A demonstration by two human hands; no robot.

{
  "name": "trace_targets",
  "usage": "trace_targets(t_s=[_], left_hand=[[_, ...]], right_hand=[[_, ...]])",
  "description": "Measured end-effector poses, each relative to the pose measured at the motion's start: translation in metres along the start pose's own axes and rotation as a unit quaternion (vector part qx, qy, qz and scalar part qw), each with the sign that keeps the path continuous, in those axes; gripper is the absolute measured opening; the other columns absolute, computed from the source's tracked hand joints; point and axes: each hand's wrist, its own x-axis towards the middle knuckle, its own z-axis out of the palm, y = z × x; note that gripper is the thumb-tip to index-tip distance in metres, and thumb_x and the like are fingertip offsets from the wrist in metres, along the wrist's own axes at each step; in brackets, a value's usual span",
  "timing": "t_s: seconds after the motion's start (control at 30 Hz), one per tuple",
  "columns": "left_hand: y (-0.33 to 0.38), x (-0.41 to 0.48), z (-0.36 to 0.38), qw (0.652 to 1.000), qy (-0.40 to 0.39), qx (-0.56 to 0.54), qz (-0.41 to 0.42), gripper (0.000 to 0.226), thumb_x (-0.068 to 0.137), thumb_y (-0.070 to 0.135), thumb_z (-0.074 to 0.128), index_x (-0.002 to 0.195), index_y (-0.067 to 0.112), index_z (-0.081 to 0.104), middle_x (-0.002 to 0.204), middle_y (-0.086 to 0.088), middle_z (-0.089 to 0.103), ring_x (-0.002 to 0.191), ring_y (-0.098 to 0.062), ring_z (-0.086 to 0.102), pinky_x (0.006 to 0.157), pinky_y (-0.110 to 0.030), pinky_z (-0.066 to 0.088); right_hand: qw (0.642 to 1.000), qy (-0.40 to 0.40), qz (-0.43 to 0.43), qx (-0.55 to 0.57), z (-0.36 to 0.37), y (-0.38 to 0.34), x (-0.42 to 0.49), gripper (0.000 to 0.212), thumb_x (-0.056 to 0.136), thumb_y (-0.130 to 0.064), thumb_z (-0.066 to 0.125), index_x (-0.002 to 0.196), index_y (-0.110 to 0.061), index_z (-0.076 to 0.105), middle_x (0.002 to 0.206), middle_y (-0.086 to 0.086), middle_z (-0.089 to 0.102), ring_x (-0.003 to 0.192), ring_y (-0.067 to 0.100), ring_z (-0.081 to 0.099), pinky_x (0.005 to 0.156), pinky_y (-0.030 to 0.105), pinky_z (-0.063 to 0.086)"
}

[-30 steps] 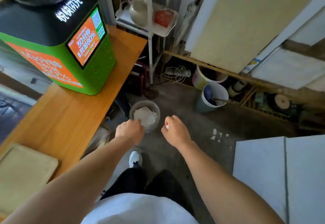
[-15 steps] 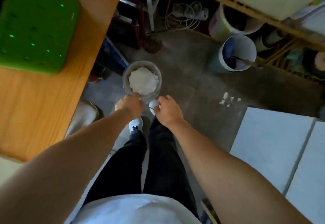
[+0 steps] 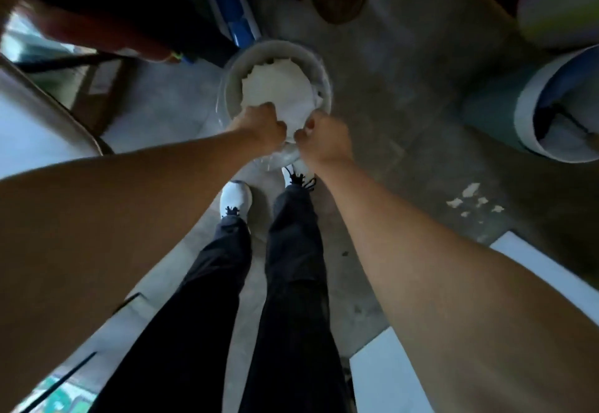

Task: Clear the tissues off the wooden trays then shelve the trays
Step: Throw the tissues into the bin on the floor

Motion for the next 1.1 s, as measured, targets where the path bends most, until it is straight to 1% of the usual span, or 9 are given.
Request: trace_targets(t_s=[0.07, 0.2, 0.3, 0.43, 0.57, 0.73, 0.87, 1.0, 1.1], left_hand=[[-0.004, 0.030, 0.008, 1.000, 0.012, 0.004, -0.009, 0.031, 0.094, 0.033, 0.051, 0.115, 0.011, 0.057, 0.105, -0.010, 0.062, 0.087, -0.026, 0.060, 0.076, -0.038, 0.052], [-0.017, 0.084, 0.029, 0.999, 0.036, 0.029, -0.017, 0.020, 0.094, 0.028, 0.054, 0.110, 0.017, 0.057, 0.092, -0.005, 0.060, 0.072, -0.020, 0.057, 0.061, -0.033, 0.048], [-0.034, 0.117, 0.041, 0.999, 0.038, 0.037, -0.005, 0.019, 0.093, 0.027, 0.058, 0.108, 0.017, 0.057, 0.092, -0.005, 0.060, 0.076, -0.019, 0.058, 0.064, -0.032, 0.046], [-0.047, 0.134, 0.052, 0.999, 0.042, 0.010, 0.019, 0.040, 0.088, 0.032, 0.067, 0.120, 0.017, 0.051, 0.100, -0.006, 0.055, 0.087, -0.023, 0.053, 0.070, -0.035, 0.045], [-0.056, 0.131, 0.055, 0.998, 0.047, -0.007, 0.041, 0.056, 0.079, 0.026, 0.075, 0.126, 0.015, 0.046, 0.115, -0.012, 0.056, 0.095, -0.026, 0.054, 0.073, -0.033, 0.044], [-0.057, 0.106, 0.045, 0.997, 0.066, -0.040, 0.026, 0.053, 0.080, 0.013, 0.072, 0.126, 0.013, 0.047, 0.118, -0.014, 0.054, 0.092, -0.025, 0.052, 0.073, -0.031, 0.046], [-0.049, 0.065, 0.022, 0.999, 0.046, -0.020, 0.013, 0.045, 0.081, 0.004, 0.067, 0.122, 0.011, 0.049, 0.111, -0.015, 0.055, 0.087, -0.029, 0.057, 0.073, -0.040, 0.056], [-0.036, -0.005, -0.007, 0.997, 0.068, 0.030, 0.025, 0.032, 0.086, 0.016, 0.064, 0.114, 0.012, 0.049, 0.090, -0.006, 0.050, 0.073, -0.021, 0.054, 0.053, -0.032, 0.045], [-0.027, -0.083, -0.028, 0.994, 0.085, 0.062, 0.041, 0.033, 0.088, 0.025, 0.064, 0.115, 0.012, 0.053, 0.090, -0.005, 0.051, 0.079, -0.024, 0.058, 0.062, -0.034, 0.050]], right_hand=[[1.000, 0.002, -0.022, -0.015, 0.012, 0.005, 0.033, 0.023, 0.090, -0.021, 0.060, 0.108, -0.007, 0.063, 0.112, 0.016, 0.065, 0.098, 0.031, 0.064, 0.082, 0.037, 0.053], [0.999, -0.008, -0.046, -0.026, 0.048, 0.017, 0.091, 0.022, 0.088, -0.020, 0.061, 0.107, -0.010, 0.063, 0.111, 0.012, 0.066, 0.097, 0.025, 0.062, 0.077, 0.031, 0.049], [0.997, 0.002, -0.061, -0.047, 0.074, 0.020, 0.124, 0.025, 0.086, -0.024, 0.067, 0.107, -0.013, 0.063, 0.112, 0.009, 0.065, 0.102, 0.024, 0.060, 0.076, 0.028, 0.043], [0.998, -0.008, -0.062, -0.022, 0.090, 0.024, 0.143, 0.040, 0.080, -0.024, 0.074, 0.114, -0.014, 0.055, 0.121, 0.009, 0.053, 0.099, 0.024, 0.052, 0.082, 0.034, 0.047], [0.995, -0.033, -0.075, -0.053, 0.090, 0.028, 0.139, 0.040, 0.083, -0.015, 0.069, 0.121, -0.014, 0.056, 0.125, 0.014, 0.055, 0.109, 0.031, 0.057, 0.089, 0.039, 0.052], [0.994, -0.026, -0.084, -0.069, 0.074, 0.030, 0.113, 0.033, 0.087, -0.010, 0.062, 0.119, -0.009, 0.058, 0.119, 0.016, 0.056, 0.102, 0.032, 0.060, 0.074, 0.031, 0.048], [0.992, -0.002, -0.088, -0.085, 0.048, 0.016, 0.080, 0.031, 0.090, -0.016, 0.060, 0.120, -0.008, 0.059, 0.114, 0.018, 0.064, 0.100, 0.033, 0.063, 0.075, 0.033, 0.053], [0.985, 0.053, -0.116, -0.114, 0.016, -0.011, 0.019, 0.032, 0.093, -0.020, 0.059, 0.122, -0.006, 0.057, 0.118, 0.018, 0.063, 0.103, 0.033, 0.062, 0.074, 0.032, 0.047], [0.979, 0.073, -0.141, -0.129, -0.003, -0.031, -0.058, 0.031, 0.093, -0.017, 0.056, 0.122, -0.007, 0.054, 0.119, 0.018, 0.059, 0.103, 0.036, 0.061, 0.080, 0.040, 0.051]])
